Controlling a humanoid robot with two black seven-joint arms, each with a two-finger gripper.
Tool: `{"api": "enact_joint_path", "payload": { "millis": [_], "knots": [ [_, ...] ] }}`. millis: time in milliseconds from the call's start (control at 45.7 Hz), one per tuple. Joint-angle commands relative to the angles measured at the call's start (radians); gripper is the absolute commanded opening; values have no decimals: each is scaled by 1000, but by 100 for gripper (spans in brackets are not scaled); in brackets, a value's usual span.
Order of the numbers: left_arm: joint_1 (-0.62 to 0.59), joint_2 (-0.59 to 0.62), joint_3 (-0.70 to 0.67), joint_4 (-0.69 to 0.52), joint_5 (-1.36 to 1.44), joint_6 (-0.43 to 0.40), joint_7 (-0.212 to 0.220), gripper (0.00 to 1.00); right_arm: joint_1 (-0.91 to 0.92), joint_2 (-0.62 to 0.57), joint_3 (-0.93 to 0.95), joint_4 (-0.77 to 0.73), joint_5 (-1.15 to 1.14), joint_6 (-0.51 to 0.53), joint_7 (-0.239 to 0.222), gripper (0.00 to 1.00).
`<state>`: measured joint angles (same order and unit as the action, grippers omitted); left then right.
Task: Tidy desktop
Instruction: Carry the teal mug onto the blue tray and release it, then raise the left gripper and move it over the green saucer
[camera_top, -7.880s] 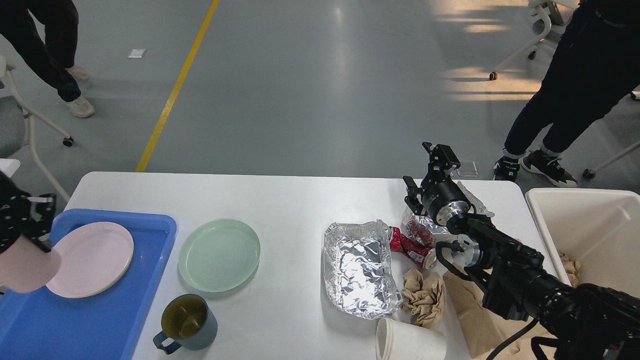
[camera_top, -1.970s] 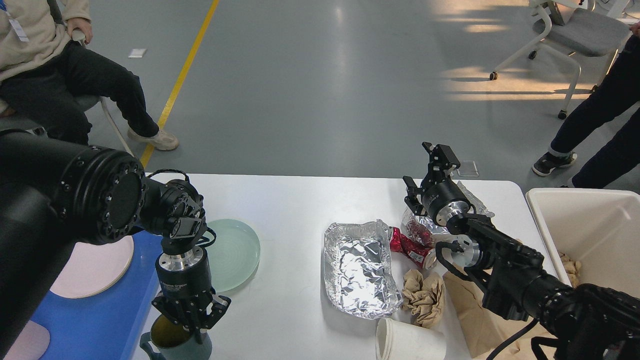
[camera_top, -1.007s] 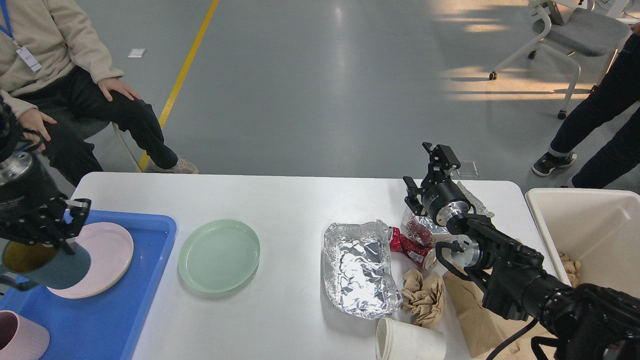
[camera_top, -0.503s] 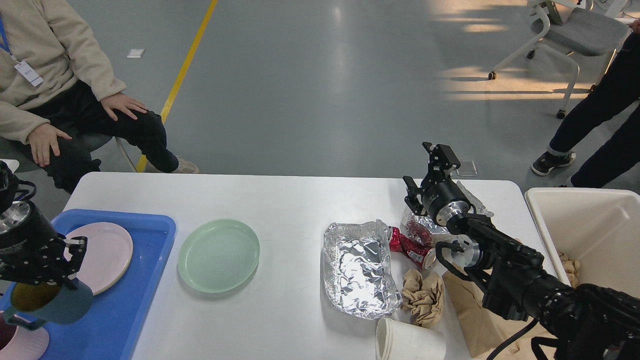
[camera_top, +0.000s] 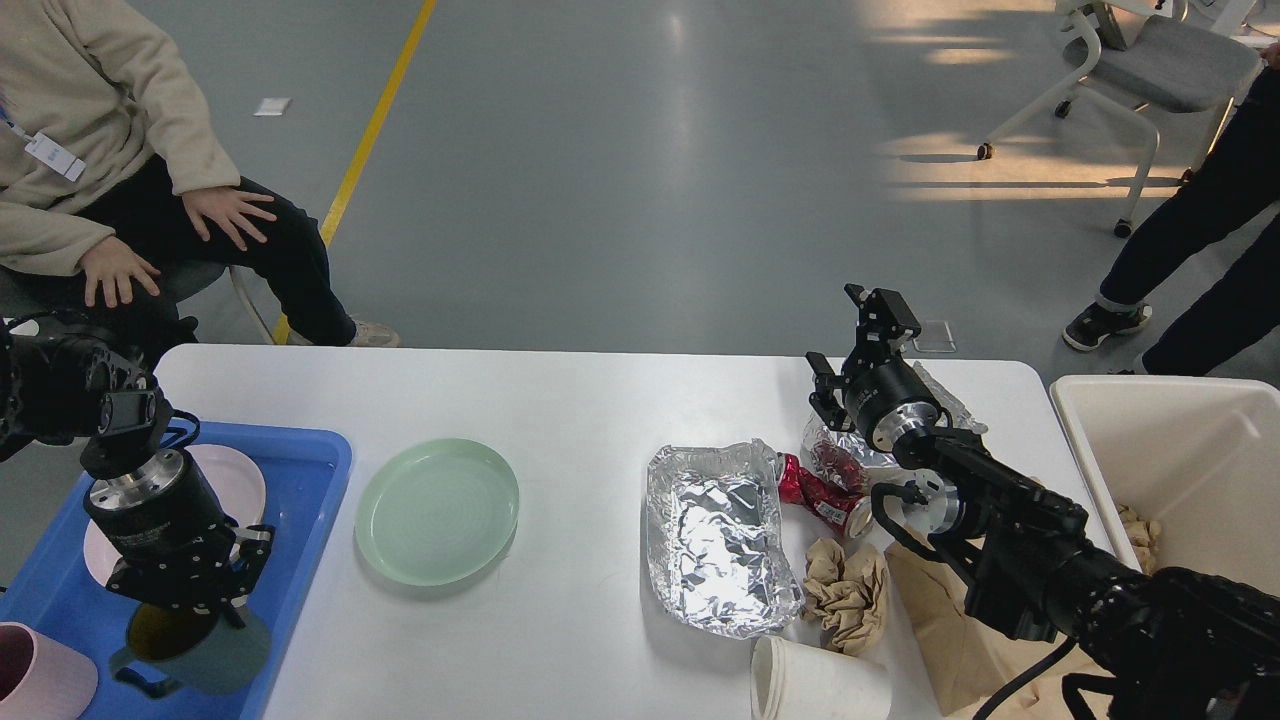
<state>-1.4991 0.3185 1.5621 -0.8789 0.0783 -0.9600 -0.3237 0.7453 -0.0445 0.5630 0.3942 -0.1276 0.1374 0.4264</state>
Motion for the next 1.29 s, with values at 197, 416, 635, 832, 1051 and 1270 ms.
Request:
{"api": "enact_joint_path", "payload": {
  "millis": [197, 416, 635, 832, 1051, 1270],
  "knots": [
    [59, 10, 10, 3, 3, 0, 8, 1, 0, 0, 0, 0, 0, -1, 0, 100],
    [105, 10, 7, 35, 3, 0, 8, 1, 0, 0, 0, 0, 0, 1, 0, 100],
    [108, 11, 9, 47, 3, 0, 8, 4, 0, 0, 0, 0, 0, 1, 0, 100],
    [108, 11, 13, 47, 6, 0, 15, 40, 0, 0, 0, 0, 0, 1, 0, 100],
    [100, 13, 16, 40, 11, 0, 17, 65, 0, 0, 0, 0, 0, 1, 0, 100],
    [-200, 48, 87, 3, 11, 0, 12, 95, 0, 0, 0, 0, 0, -1, 0, 100]
  ]
}}
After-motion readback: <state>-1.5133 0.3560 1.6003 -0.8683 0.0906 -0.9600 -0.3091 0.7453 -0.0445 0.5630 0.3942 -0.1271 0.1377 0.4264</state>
